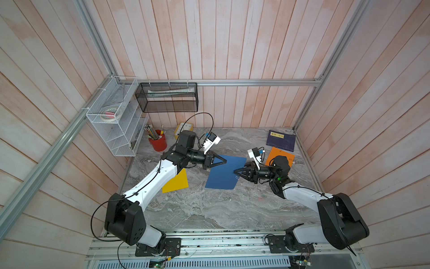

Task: Unclip the paperclips from the documents
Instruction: Place the paper clip at the center of the board, then adjust the document.

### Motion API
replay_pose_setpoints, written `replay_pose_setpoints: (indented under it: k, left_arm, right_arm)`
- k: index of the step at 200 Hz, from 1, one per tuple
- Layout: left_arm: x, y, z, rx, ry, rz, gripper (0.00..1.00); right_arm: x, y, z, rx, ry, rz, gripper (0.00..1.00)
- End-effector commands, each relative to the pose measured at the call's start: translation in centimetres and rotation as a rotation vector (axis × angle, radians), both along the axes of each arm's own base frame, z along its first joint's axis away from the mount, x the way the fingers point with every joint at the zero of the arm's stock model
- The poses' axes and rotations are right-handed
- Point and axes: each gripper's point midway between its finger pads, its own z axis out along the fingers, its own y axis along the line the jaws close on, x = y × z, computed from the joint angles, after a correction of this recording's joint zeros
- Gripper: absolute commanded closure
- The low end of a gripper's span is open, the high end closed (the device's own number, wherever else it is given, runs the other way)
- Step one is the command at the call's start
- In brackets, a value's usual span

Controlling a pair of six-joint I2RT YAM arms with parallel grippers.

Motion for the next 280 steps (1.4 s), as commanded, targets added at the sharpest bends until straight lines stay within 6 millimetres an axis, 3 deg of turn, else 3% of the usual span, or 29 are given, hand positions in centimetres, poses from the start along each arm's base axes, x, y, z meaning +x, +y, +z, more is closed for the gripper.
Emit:
replay_pose_setpoints:
  k: [1,50,65,101,131,239,280]
  left_arm:
    - [0.3,-0.2,0.2,-0.017,-0.008,-0.008,1.0]
    - [0.5,-0.1,-0.1,-0.006,-0.001,0.003,1.0]
    - [0.6,-0.1,-0.5,0.004,0.009,0.011,1.0]
    - [0.3,0.0,-1.4,0.016,0.041,0.006,0.83]
    - [-0.3,0.2,-2.2,0.023,0.073,-0.008,0.79]
    - [-1.7,0.3,-3.6,0.023,0.123,-0.041,0.79]
    - [-1.6,0.2,-3.7,0.018,0.139,-0.037,0.86]
  right_arm:
    - [-0.7,0.1,0.4,0.019,-0.017,0.037,0.86]
    - [-0.7,0.0,0.4,0.018,-0.001,0.037,1.0]
    - [-0.7,-0.1,0.5,0.021,0.009,0.036,1.0]
    - [-0.6,-0.7,0.8,0.033,0.027,0.052,1.0]
    - [-0.7,-0.6,0.6,0.017,0.045,0.085,1.0]
    - [0.3,-0.2,0.3,-0.005,0.087,0.105,1.0]
    - [0.6,-0.1,0.3,-0.01,0.09,0.102,1.0]
